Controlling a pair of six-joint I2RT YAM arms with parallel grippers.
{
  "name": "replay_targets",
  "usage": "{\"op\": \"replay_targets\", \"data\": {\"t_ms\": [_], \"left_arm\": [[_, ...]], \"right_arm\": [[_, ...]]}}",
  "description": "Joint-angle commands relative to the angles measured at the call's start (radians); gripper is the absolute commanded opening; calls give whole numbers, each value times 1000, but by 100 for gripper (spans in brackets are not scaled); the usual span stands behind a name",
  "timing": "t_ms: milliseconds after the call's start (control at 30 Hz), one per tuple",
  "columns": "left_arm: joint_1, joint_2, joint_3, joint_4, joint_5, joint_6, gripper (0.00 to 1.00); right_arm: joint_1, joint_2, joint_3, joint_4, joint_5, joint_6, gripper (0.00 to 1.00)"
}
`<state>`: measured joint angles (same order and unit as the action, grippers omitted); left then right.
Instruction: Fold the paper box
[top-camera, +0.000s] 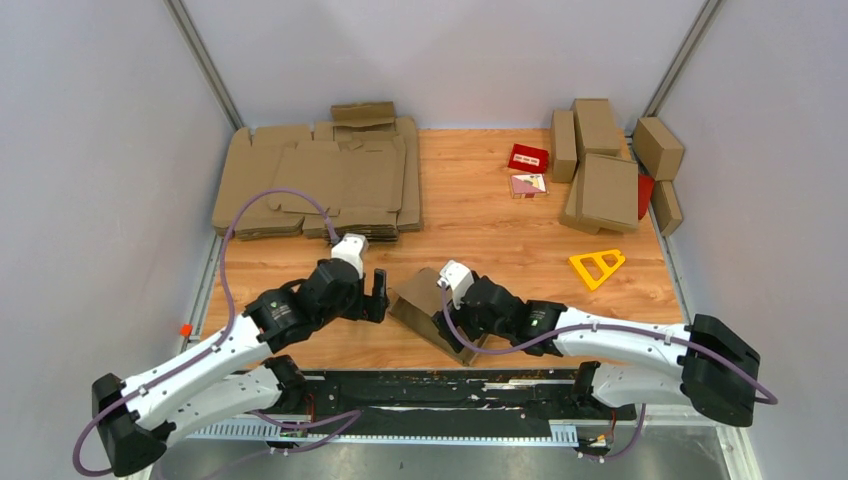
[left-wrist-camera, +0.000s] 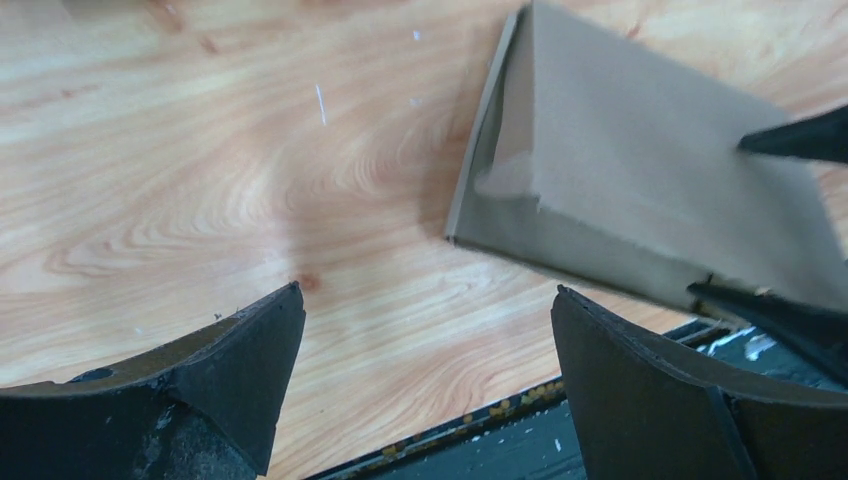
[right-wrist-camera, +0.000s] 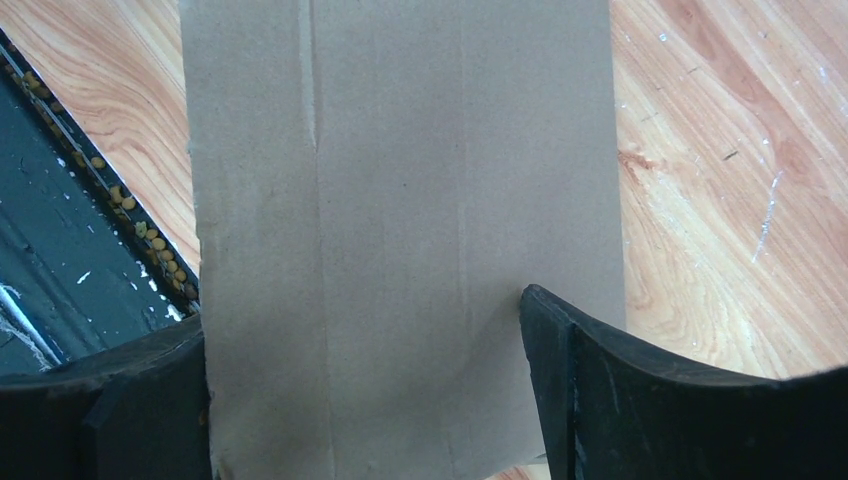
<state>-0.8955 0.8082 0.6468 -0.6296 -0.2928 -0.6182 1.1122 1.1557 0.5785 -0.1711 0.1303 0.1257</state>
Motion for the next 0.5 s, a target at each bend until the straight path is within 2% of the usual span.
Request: {"op": "replay_targets", "data": {"t_ms": [0,200,467], "left_arm": [[56,-33,76,-50,-16,51,100],[193,3,61,75,121,95,100],[241,147,51,267,243,137,100]], "right_arm": [[6,31,-27,10,-62,25,88],[6,84,-36,21,-140,43,100],[6,157,-27,45,-180,47,100]]}}
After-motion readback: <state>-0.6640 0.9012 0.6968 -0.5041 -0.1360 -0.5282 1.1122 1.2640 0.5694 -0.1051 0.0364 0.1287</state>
